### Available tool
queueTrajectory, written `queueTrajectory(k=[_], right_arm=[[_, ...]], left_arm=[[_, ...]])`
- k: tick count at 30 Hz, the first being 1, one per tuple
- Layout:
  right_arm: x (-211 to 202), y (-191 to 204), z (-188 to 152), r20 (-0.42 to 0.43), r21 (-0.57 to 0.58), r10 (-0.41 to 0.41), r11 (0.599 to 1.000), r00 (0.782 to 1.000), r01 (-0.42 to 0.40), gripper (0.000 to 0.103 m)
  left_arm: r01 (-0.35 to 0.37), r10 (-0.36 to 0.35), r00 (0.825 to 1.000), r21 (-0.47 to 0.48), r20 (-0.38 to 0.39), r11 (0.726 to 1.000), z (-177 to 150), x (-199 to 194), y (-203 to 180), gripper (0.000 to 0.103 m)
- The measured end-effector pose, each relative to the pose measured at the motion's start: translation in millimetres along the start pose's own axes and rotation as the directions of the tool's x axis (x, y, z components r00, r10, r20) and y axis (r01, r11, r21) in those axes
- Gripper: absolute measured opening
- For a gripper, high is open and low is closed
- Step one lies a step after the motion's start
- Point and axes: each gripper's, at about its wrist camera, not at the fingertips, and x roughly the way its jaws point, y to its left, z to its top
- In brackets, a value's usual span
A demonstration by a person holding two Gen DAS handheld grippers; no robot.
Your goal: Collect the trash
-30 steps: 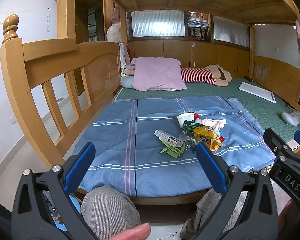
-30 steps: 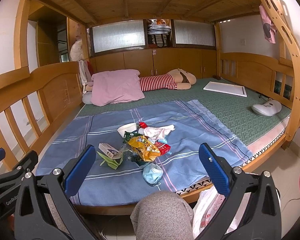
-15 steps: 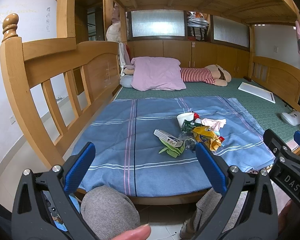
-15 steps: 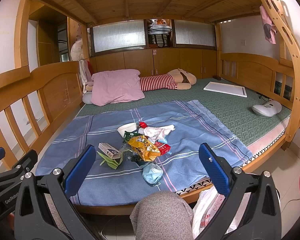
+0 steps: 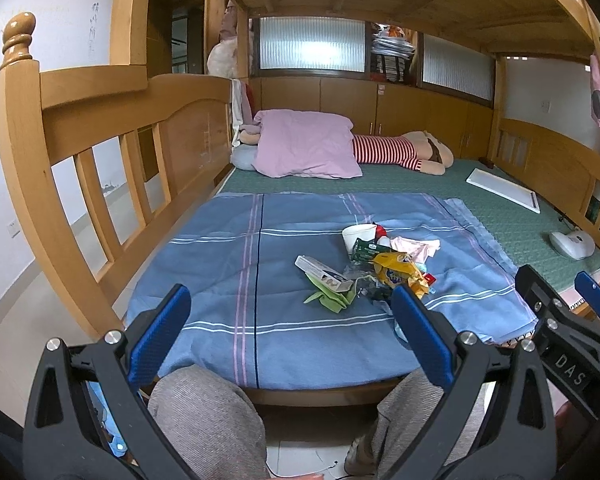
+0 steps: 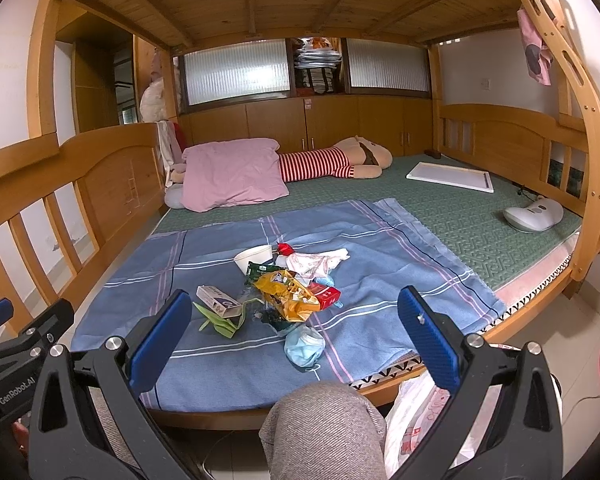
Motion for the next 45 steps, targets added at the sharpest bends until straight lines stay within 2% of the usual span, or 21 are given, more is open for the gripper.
queueTrajectory(k=[21, 23, 27, 30, 32, 38, 40, 45], right_arm=[[7.7, -8.6, -4.4, -0.022, 0.02, 0.013, 1.0, 1.0, -0.012, 0.1], [21.7, -16.1, -8.7, -0.042, 0.018, 0.025, 1.0, 0.999, -0.024, 0.1], [54.5, -29.6, -19.0, -0.118, -0.01, -0.004, 1.0, 0.993, 0.003, 0.1], [75.8, -39.1, -30.4, -0.174, 0.0, 0.038, 0.999, 0.984, -0.039, 0.1], [94.3, -39.2, -40.9, -0.224, 0.002, 0.068, 0.998, 0.972, -0.069, 0.1], [156.2, -25.2, -61.8, -0.362, -0.037, 0.074, 0.995, 0.929, -0.093, 0.1], [179.2, -22.6, -57.7, -0.373, -0.056, 0.067, 0.994, 0.925, -0.095, 0.1], [229.7, -8.8, -31.2, -0.35, -0.084, 0.085, 0.989, 0.933, -0.122, 0.1]], left_arm=[[-0.002, 0.001, 1.0, -0.024, -0.024, 1.0, -1.2, 3.8, 1.5, 0.1], [-0.011, 0.009, 0.999, -0.033, -0.037, 0.999, -1.7, 8.9, 3.0, 0.1], [-0.037, 0.035, 0.998, -0.046, -0.043, 0.998, -5.5, 18.3, 11.5, 0.1], [-0.043, 0.04, 0.998, -0.066, -0.05, 0.997, -8.7, 27.9, 21.0, 0.1], [-0.041, 0.035, 0.997, -0.082, -0.064, 0.996, -10.8, 38.3, 27.3, 0.1], [-0.032, 0.023, 0.994, -0.08, -0.108, 0.996, -17.1, 75.8, 38.2, 0.1], [-0.028, 0.019, 0.992, -0.076, -0.121, 0.997, -16.4, 90.1, 41.7, 0.1], [-0.036, 0.023, 0.988, -0.083, -0.153, 0.996, -13.6, 118.0, 48.6, 0.1]])
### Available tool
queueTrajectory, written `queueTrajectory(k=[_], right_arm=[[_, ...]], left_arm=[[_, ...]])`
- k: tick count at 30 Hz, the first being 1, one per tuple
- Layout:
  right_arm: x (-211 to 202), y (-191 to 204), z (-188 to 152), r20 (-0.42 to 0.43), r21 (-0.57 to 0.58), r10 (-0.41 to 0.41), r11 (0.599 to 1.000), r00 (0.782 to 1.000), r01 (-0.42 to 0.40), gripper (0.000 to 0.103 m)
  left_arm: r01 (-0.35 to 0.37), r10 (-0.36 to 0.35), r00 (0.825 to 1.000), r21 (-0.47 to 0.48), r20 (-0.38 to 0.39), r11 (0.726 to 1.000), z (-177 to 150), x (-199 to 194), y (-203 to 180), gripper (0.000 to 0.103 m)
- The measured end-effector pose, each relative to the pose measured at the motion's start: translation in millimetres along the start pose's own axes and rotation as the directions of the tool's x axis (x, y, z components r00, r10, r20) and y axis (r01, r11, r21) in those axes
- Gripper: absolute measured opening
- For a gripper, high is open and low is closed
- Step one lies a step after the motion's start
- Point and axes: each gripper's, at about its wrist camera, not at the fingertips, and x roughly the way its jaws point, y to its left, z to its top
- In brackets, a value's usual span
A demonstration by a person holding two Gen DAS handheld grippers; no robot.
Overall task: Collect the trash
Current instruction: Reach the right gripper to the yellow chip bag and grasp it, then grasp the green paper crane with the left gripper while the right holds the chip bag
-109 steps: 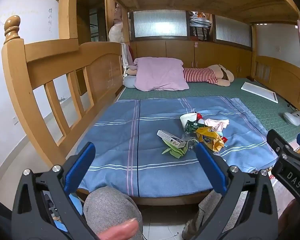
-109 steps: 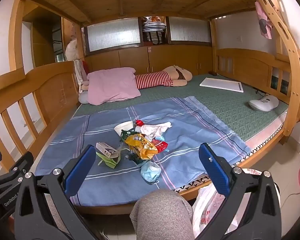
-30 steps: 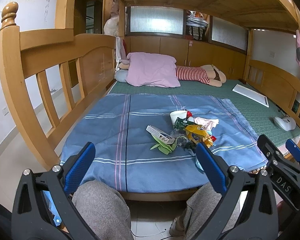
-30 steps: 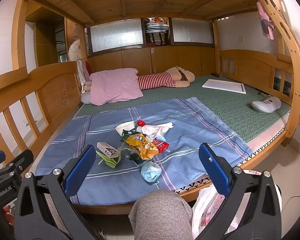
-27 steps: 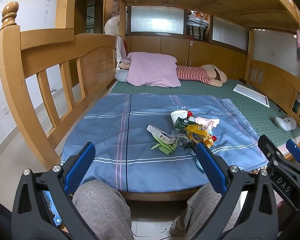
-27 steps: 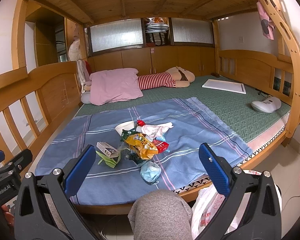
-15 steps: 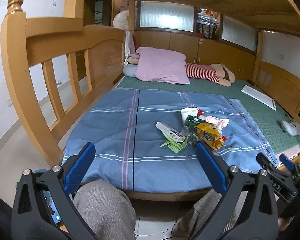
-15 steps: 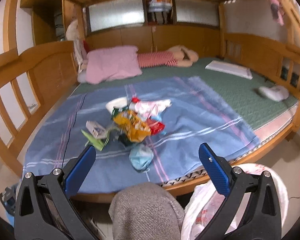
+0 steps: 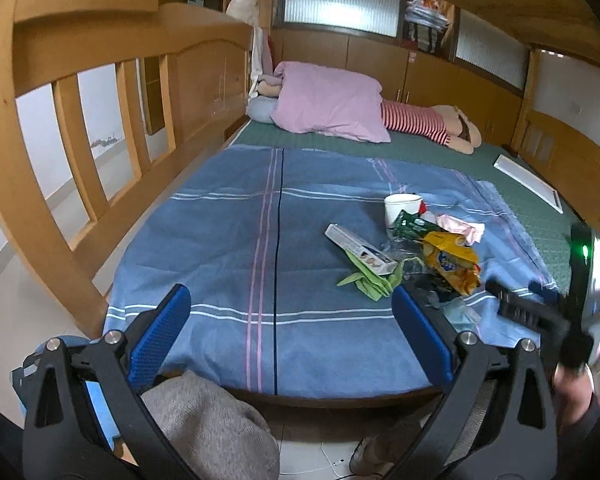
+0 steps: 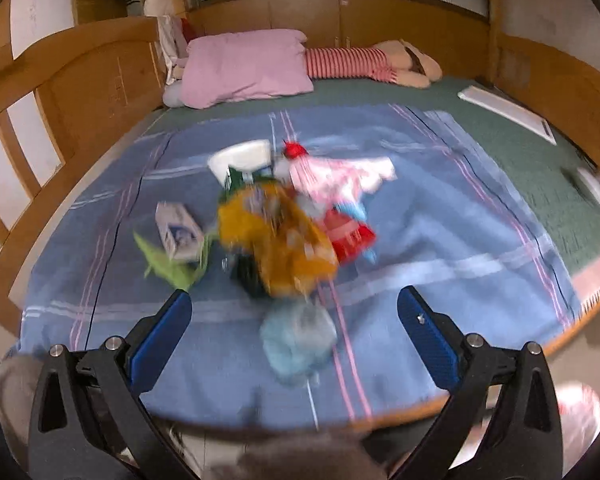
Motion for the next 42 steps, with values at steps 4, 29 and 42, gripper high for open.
queueTrajectory(k=[4, 29, 42], right_arm=[[53.7, 12.7, 31.4, -0.101, -0.064, -0.043, 0.997, 0.994, 0.037, 0.1], [-2.9, -12.4, 37.9, -0.004, 0.094, 0.055, 0.994, 0.998, -0.054, 0.015], [-32.4, -57.4, 9.6, -0.001, 0.164, 0.06, 0.985, 0.998, -0.059, 0.016]], left_arm=[[-0.009, 0.008, 1.0, -0.024, -0.025, 1.0, 5.4, 18.0, 6.2, 0.1], [0.093, -0.09, 0.987, 0.022, -0.132, 0.995, 3.3, 99.3, -31.1, 0.1], [0.131, -0.133, 0.96, -0.025, -0.246, 0.991, -18.2, 231.2, -99.8, 0.1]])
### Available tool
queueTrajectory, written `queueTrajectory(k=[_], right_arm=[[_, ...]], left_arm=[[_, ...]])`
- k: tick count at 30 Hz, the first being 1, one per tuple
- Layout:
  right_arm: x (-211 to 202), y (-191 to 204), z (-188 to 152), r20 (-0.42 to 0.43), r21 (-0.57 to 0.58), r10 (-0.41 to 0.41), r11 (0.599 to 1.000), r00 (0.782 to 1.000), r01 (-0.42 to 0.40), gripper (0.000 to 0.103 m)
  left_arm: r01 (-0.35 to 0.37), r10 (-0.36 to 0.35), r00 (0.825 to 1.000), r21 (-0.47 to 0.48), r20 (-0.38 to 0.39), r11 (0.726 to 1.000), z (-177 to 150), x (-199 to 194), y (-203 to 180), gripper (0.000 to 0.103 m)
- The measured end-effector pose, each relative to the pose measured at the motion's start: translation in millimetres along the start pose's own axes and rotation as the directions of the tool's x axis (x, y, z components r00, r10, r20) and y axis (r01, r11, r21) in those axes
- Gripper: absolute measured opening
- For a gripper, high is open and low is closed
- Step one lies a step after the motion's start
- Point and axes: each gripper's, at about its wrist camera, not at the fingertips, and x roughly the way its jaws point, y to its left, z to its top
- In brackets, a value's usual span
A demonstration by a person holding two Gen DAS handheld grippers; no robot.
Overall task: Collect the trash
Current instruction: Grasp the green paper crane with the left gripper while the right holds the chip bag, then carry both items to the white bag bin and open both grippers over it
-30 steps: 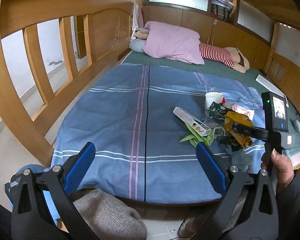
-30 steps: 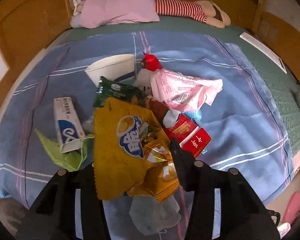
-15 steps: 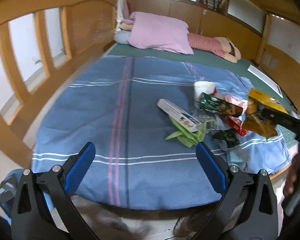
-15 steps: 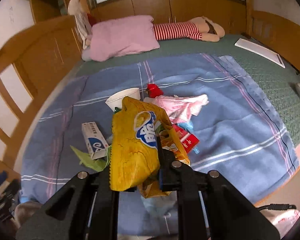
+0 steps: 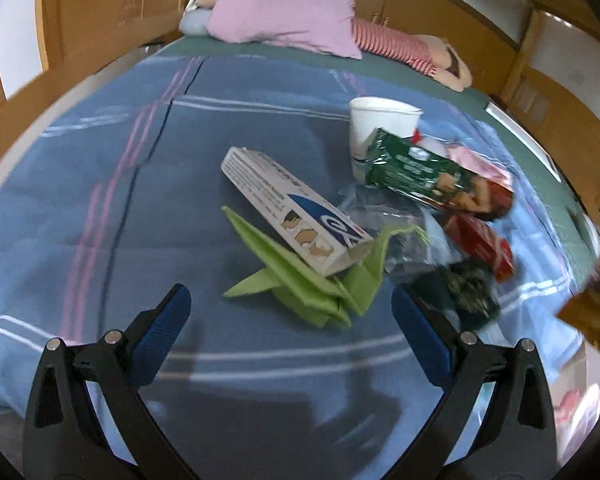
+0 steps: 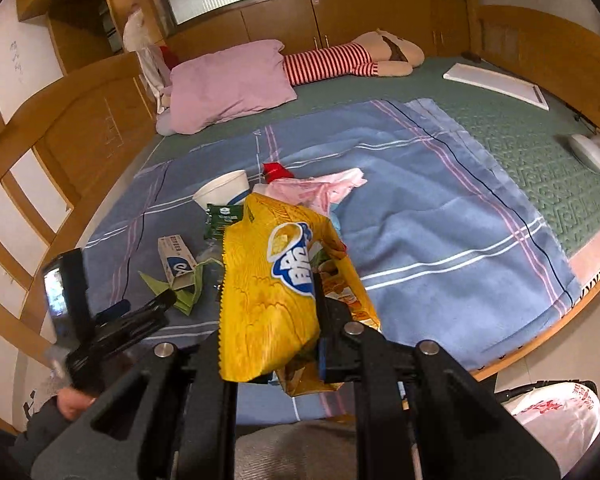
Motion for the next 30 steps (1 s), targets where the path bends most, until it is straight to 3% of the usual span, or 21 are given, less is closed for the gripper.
queueTrajectory(k=[4, 5, 6, 8, 9, 10, 14, 22, 30], right_arm=[[6.5, -10.8, 0.7, -0.018, 0.025, -0.001, 1.0, 1.0, 0.001, 0.016], [7.4, -12.7, 0.7, -0.022, 0.031, 0.0, 1.0, 1.0, 0.0, 0.016], [8.3, -14.1, 0.6, -0.025, 0.036, 0.002, 0.999, 1.0, -0.001, 0.016], [8.0, -15.8, 0.2, -0.025, 0.038, 0.0, 0.999, 1.0, 0.001, 0.016], [7.2, -16.5, 0.0, -0.024, 0.039, 0.002, 0.999, 1.0, -0.001, 0.016], [6.2, -16.7, -0.2, -0.022, 0.04, 0.002, 0.999, 1.0, -0.001, 0.016], [-1.8, -15.9, -0.5, -0.008, 0.045, 0.006, 0.999, 1.0, -0.006, 0.016], [-38.0, -16.8, -6.5, 0.051, 0.071, 0.006, 0.997, 0.999, -0.009, 0.016], [-104.1, -32.2, -22.8, 0.174, 0.117, -0.07, 0.992, 0.982, 0.049, 0.016]], left_arm=[[-0.026, 0.026, 1.0, -0.015, -0.005, 1.0, 0.9, 22.9, -1.8, 0.098], [-0.026, 0.025, 1.0, -0.018, -0.017, 1.0, 0.2, 26.3, -0.8, 0.089], [-0.017, 0.016, 0.999, -0.019, -0.034, 1.0, -0.4, 28.2, 0.0, 0.072], [0.014, -0.015, 0.996, -0.01, -0.083, 1.0, -2.0, 33.6, 0.5, 0.052], [0.013, -0.014, 0.996, -0.006, -0.084, 1.0, -3.1, 33.4, 0.4, 0.036], [0.009, -0.009, 0.997, 0.003, -0.08, 1.0, -4.0, 31.9, 0.0, 0.033], [-0.002, 0.002, 0.998, -0.001, -0.064, 1.0, -3.7, 19.9, 2.0, 0.031], [0.017, -0.017, 0.998, 0.015, 0.06, 1.0, -0.6, -63.2, 2.8, 0.03], [0.086, -0.119, 0.98, 0.199, 0.161, 0.976, -16.7, -154.9, -64.7, 0.031]])
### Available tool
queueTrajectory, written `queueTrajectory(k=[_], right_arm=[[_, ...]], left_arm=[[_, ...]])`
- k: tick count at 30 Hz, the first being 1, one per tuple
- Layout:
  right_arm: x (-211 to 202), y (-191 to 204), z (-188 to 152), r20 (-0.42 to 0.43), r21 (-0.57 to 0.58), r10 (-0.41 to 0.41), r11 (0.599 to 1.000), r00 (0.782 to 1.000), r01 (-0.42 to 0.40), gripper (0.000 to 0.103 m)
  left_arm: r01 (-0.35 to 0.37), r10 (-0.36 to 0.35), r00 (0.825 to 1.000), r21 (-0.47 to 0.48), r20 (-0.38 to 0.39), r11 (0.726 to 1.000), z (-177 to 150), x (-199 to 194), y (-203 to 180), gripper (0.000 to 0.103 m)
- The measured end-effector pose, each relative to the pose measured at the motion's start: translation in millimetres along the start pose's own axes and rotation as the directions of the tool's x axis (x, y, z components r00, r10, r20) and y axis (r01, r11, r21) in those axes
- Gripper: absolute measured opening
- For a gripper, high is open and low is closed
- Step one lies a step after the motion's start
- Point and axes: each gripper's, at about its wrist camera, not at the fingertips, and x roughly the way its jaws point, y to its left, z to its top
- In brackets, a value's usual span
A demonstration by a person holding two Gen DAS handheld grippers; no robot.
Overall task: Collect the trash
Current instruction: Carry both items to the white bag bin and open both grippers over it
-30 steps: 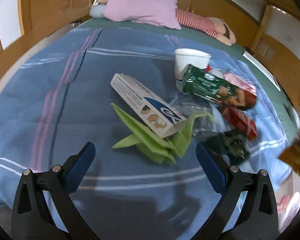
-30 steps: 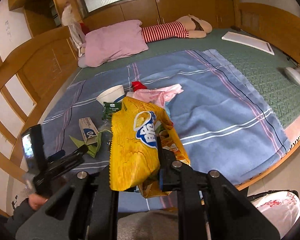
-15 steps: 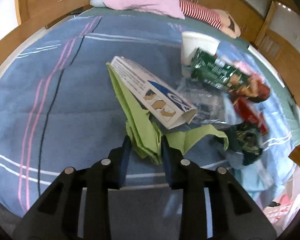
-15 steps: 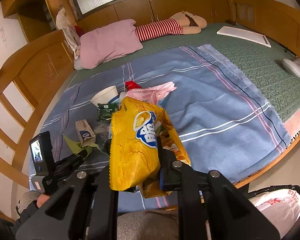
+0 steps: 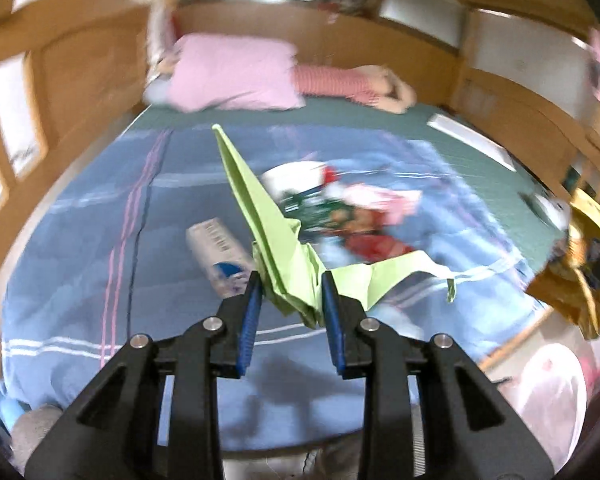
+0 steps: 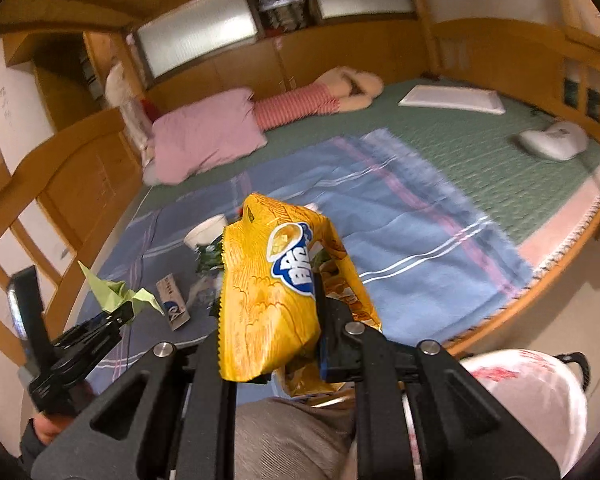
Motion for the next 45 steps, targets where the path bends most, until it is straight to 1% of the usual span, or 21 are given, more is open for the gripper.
queueTrajectory(k=[2, 3, 4, 5, 6, 7, 8, 11, 13, 18, 19, 21, 25, 28, 32, 34, 35, 36, 38, 41, 45], right_arm=[[-21.2, -10.9, -3.6, 0.043, 0.01, -0.042, 0.999, 0.998, 0.041, 0.017], [-37.8, -17.9, -7.6, 0.075, 0.014, -0.088, 0.996, 0.993, 0.087, 0.017], [-46.8, -22.8, -10.0, 0.092, 0.017, -0.116, 0.993, 0.989, 0.115, 0.017], [-56.9, -28.2, -13.5, 0.109, 0.024, -0.147, 0.989, 0.983, 0.146, 0.017], [-73.3, -36.2, -19.5, 0.134, 0.04, -0.194, 0.981, 0.972, 0.19, 0.017], [-82.3, -41.2, -23.5, 0.148, 0.047, -0.221, 0.975, 0.964, 0.217, 0.017], [-92.5, -46.0, -28.3, 0.163, 0.054, -0.254, 0.967, 0.953, 0.248, 0.017], [-123.6, -62.9, -47.8, 0.19, 0.081, -0.355, 0.935, 0.915, 0.345, 0.017], [-136.4, -72.3, -58.2, 0.19, 0.095, -0.39, 0.921, 0.901, 0.379, 0.017], [-173.3, -94.6, -80.9, 0.198, 0.149, -0.459, 0.887, 0.866, 0.436, 0.017], [-179.9, -98.2, -84.4, 0.204, 0.156, -0.469, 0.882, 0.859, 0.444, 0.017], [-190.4, -103.3, -90.5, 0.216, 0.171, -0.487, 0.872, 0.846, 0.459, 0.017], [-201.9, -114.4, -95.6, 0.237, 0.216, -0.49, 0.868, 0.839, 0.447, 0.018], [-202.4, -112.7, -97.5, 0.25, 0.208, -0.483, 0.874, 0.839, 0.44, 0.018], [-202.8, -114.0, -100.8, 0.247, 0.213, -0.465, 0.882, 0.85, 0.421, 0.018], [-202.9, -116.5, -101.4, 0.246, 0.212, -0.461, 0.884, 0.853, 0.417, 0.019], [-203.3, -117.8, -101.4, 0.246, 0.213, -0.459, 0.885, 0.853, 0.414, 0.019], [-203.9, -120.0, -100.2, 0.247, 0.215, -0.457, 0.886, 0.855, 0.411, 0.019], [-205.1, -122.5, -100.0, 0.247, 0.222, -0.452, 0.887, 0.857, 0.404, 0.019], [-205.5, -127.1, -98.8, 0.247, 0.23, -0.45, 0.888, 0.858, 0.399, 0.019], [-204.2, -127.4, -99.1, 0.245, 0.231, -0.439, 0.892, 0.864, 0.388, 0.019]], left_arm=[[0.047, -0.048, 0.999, 0.056, 0.018, 0.997, -0.1, -18.2, -29.6, 0.031], [0.065, -0.067, 0.998, 0.08, 0.022, 0.995, 1.9, -20.5, -44.7, 0.031], [0.092, -0.096, 0.995, 0.116, 0.026, 0.989, 0.1, -30.0, -64.7, 0.031], [0.106, -0.11, 0.994, 0.134, 0.026, 0.985, -0.7, -34.2, -76.3, 0.031], [0.124, -0.129, 0.991, 0.152, 0.023, 0.981, -2.7, -39.3, -88.5, 0.031], [0.16, -0.166, 0.986, 0.18, 0.017, 0.971, -6.5, -47.9, -107.5, 0.031], [0.18, -0.186, 0.982, 0.197, 0.014, 0.964, -9.4, -51.8, -119.0, 0.031], [0.241, -0.252, 0.968, 0.267, 0.01, 0.933, -24.7, -73.7, -158.2, 0.031], [0.284, -0.3, 0.954, 0.316, 0.0, 0.905, -37.5, -87.0, -184.9, 0.031], [0.352, -0.359, 0.932, 0.38, -0.057, 0.855, -65.5, -95.0, -227.4, 0.031], [0.363, -0.366, 0.928, 0.389, -0.067, 0.847, -71.6, -96.7, -232.8, 0.031], [0.359, -0.363, 0.929, 0.414, -0.071, 0.836, -82.9, -100.4, -249.1, 0.031], [0.352, -0.356, 0.931, 0.445, -0.077, 0.823, -99.5, -101.0, -261.5, 0.031], [0.334, -0.336, 0.939, 0.452, -0.077, 0.827, -105.0, -96.5, -265.5, 0.031], [0.32, -0.313, 0.945, 0.451, -0.093, 0.833, -108.1, -85.8, -266.6, 0.033], [0.299, -0.293, 0.952, 0.467, -0.088, 0.832, -111.5, -82.5, -269.6, 0.034], [0.287, -0.285, 0.955, 0.478, -0.078, 0.83, -113.4, -82.2, -271.6, 0.046], [0.274, -0.277, 0.958, 0.491, -0.068, 0.827, -115.4, -83.4, -273.8, 0.065], [0.262, -0.275, 0.96, 0.5, -0.049, 0.825, -116.7, -86.7, -275.7, 0.076], [0.262, -0.278, 0.959, 0.504, -0.044, 0.823, -116.8, -89.2, -276.3, 0.081], [0.249, -0.265, 0.963, 0.496, -0.039, 0.832, -114.9, -89.6, -271.5, 0.081]])
